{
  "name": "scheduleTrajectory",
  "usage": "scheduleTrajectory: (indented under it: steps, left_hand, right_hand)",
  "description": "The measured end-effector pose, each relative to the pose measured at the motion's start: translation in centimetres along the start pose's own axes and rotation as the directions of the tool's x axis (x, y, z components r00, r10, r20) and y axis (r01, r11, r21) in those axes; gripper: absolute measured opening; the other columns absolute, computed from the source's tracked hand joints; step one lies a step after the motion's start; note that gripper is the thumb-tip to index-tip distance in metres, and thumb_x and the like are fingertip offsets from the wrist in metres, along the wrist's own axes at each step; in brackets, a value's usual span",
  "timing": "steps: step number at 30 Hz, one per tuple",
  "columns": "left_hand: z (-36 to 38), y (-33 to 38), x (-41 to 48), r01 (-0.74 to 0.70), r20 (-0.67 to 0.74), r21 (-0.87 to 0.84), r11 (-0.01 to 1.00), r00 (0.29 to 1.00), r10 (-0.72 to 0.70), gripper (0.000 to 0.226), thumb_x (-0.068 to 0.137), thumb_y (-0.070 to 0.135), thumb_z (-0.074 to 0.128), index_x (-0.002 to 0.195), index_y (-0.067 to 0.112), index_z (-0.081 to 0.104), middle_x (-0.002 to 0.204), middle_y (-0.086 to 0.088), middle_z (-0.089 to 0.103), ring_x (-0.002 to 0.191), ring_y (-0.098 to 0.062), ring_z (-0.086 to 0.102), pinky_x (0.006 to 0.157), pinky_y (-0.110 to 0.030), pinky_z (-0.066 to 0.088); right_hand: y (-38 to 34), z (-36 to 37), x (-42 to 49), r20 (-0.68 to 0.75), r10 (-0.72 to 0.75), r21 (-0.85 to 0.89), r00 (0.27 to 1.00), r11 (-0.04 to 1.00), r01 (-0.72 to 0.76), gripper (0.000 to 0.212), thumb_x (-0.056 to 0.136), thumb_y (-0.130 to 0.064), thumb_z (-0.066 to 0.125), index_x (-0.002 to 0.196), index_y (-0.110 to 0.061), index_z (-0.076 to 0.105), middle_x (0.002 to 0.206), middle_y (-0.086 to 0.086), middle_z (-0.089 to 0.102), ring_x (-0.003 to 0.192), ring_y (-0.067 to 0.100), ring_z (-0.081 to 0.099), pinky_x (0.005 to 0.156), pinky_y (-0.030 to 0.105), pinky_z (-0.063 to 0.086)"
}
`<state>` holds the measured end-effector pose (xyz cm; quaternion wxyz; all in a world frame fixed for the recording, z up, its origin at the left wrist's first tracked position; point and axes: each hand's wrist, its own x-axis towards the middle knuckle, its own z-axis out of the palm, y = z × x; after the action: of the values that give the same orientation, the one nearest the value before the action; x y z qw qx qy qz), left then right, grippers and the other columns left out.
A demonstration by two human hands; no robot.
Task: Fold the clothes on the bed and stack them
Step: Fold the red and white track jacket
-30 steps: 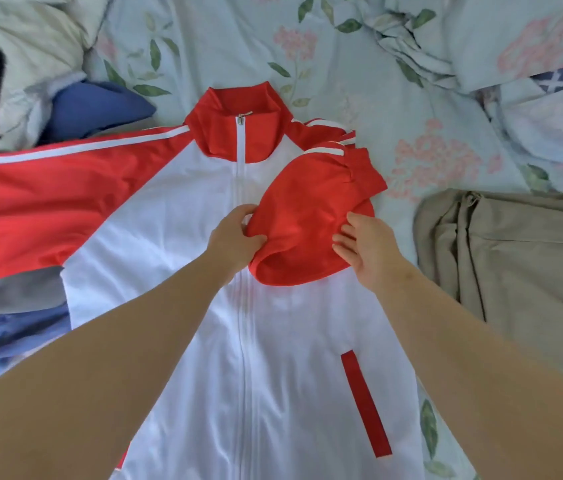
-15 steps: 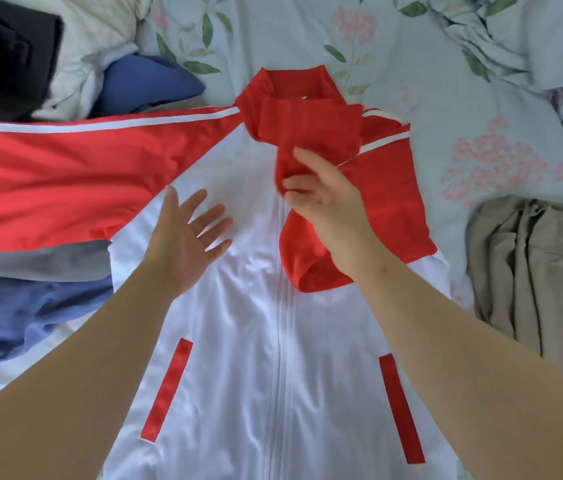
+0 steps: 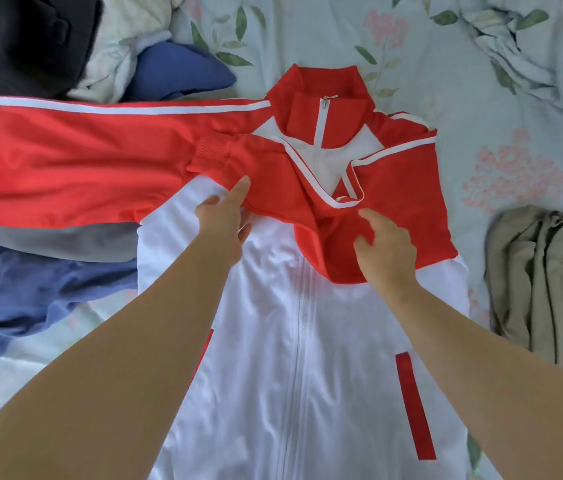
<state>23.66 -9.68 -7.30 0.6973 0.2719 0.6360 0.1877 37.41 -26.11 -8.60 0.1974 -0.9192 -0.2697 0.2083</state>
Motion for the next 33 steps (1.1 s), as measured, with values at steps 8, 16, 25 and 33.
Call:
scheduleTrajectory:
  steps: [8, 16, 25, 33]
  left_hand:
    - [1.6, 0.8, 0.9, -0.052, -0.066, -0.160, 0.986, 0.997, 0.042, 0.011, 0.083, 0.016, 0.070, 0.081, 0.016, 0.059, 0.058, 0.006, 0.052, 0.047, -0.006, 0.045, 0.045, -0.016, 0.037]
    - [-4.8, 4.8, -0.2, -0.018, 0.137, -0.586, 0.810, 0.983, 0.121, 0.015, 0.091, 0.017, 0.055, 0.100, 0.014, 0.066, 0.107, -0.005, 0.068, 0.105, -0.021, 0.064, 0.097, -0.035, 0.048]
    - [-8.7, 6.6, 0.5, -0.159, -0.341, -0.437, 0.885, 0.940, 0.001, 0.043, 0.084, 0.015, 0.069, 0.124, 0.019, 0.053, 0.111, 0.005, 0.060, 0.082, -0.011, 0.059, 0.053, -0.020, 0.047]
    - [-7.4, 5.3, 1.2, -0.594, -0.147, 0.409, 0.693, 0.707, 0.692, 0.048, 0.096, 0.007, 0.040, 0.143, 0.014, 0.037, 0.144, 0.000, 0.044, 0.128, -0.014, 0.043, 0.105, -0.013, 0.027]
  right_hand:
    - [-1.3, 1.7, -1.3, 0.199, -0.209, 0.044, 0.957, 0.978, 0.204, 0.057, 0.088, -0.014, 0.050, 0.139, -0.036, 0.041, 0.132, -0.011, 0.052, 0.121, 0.021, 0.043, 0.099, 0.047, 0.038]
    - [-3.2, 2.2, -0.4, 0.147, -0.062, -0.035, 0.987, 0.997, 0.068, 0.066, 0.093, -0.032, 0.050, 0.149, -0.034, 0.017, 0.152, -0.003, 0.032, 0.139, 0.025, 0.030, 0.107, 0.054, 0.030]
    - [-6.5, 3.5, -0.4, 0.398, -0.029, -0.106, 0.917, 0.991, 0.077, 0.069, 0.094, -0.037, 0.047, 0.148, -0.045, 0.005, 0.159, -0.004, 0.003, 0.144, 0.033, 0.011, 0.110, 0.058, 0.023]
    - [-6.1, 4.7, 1.5, 0.537, 0.043, -0.059, 0.842, 0.998, -0.013, 0.062, 0.091, -0.041, 0.044, 0.147, -0.042, 0.018, 0.159, -0.007, -0.001, 0.145, 0.032, -0.003, 0.115, 0.054, 0.010]
